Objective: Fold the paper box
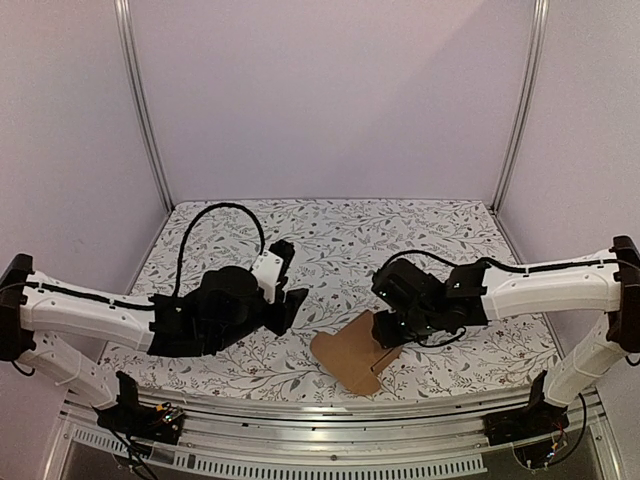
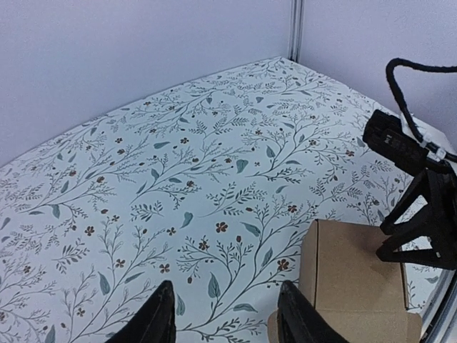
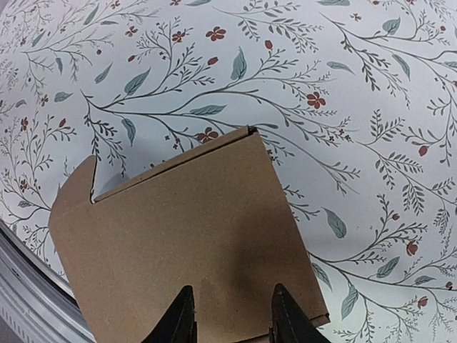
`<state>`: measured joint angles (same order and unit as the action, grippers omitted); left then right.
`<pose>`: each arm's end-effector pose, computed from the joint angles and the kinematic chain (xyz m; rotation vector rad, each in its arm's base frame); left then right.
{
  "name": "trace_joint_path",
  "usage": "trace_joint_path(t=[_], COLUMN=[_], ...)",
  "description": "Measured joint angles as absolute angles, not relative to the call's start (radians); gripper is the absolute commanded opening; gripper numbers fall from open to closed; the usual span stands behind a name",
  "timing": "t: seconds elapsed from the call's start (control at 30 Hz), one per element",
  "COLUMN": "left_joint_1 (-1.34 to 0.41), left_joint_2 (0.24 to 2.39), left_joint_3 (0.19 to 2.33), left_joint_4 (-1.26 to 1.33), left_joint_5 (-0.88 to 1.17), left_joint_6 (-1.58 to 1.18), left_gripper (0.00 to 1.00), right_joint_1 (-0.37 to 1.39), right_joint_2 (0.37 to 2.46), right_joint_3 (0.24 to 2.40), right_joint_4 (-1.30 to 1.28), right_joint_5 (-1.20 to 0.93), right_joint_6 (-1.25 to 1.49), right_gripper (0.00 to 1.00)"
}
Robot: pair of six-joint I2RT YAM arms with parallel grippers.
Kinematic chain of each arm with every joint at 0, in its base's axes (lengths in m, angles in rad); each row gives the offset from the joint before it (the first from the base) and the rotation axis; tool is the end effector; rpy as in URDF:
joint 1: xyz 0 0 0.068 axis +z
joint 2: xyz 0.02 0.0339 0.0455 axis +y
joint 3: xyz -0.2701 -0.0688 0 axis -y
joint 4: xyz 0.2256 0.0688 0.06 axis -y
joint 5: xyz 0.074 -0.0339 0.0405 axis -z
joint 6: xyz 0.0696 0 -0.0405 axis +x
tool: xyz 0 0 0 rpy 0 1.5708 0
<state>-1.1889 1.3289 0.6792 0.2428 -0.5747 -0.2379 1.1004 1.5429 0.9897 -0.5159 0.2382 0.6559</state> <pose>0.1442 -0.2576 0.2346 0.5395 1.8520 -0.3922 0.1524 0.2636 0.1918 -0.5000 2.5775 0.3170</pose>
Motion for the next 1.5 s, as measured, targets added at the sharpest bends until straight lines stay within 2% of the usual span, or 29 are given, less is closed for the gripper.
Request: trace_joint_path(t=[0.1, 0.2, 0.5, 0.73, 0.93, 1.5], left_joint_1=[-1.137, -1.102, -1.016, -0.968, -0.954, -0.918], left_joint_2=[1.349, 1.393, 1.593, 1.765, 1.845, 1.911], left_joint_3=[0.727, 0.782, 0.939, 1.056, 1.109, 1.130], left_joint_4=[0.212, 0.177, 0.109, 0.061, 0.035, -0.036], left_joint_5=[-0.493, -0.392, -0.001, 0.240, 0.357, 0.446], left_joint_6=[-0.256, -0.263, -0.286, -0.336, -0.374, -0.468], left_gripper=[0.53, 0.56, 0.61, 0.60, 0.59, 0.56], right_joint_1=[1.105, 1.114, 1.120, 1.120, 1.120, 1.077], right_joint_2=[1.490, 1.441, 1.366, 1.366, 1.378, 1.476], right_joint_3=[0.991, 0.994, 0.923, 0.798, 0.771, 0.773], right_joint_4=[-0.543, -0.576, -0.622, -0.558, -0.453, -0.293], right_joint_5=[0.245, 0.256, 0.266, 0.237, 0.218, 0.128], right_joint_6=[0.665, 0.689, 0.826, 0.951, 1.031, 1.073], right_gripper=[0.46, 0.63, 0.76, 0.77, 0.78, 0.77])
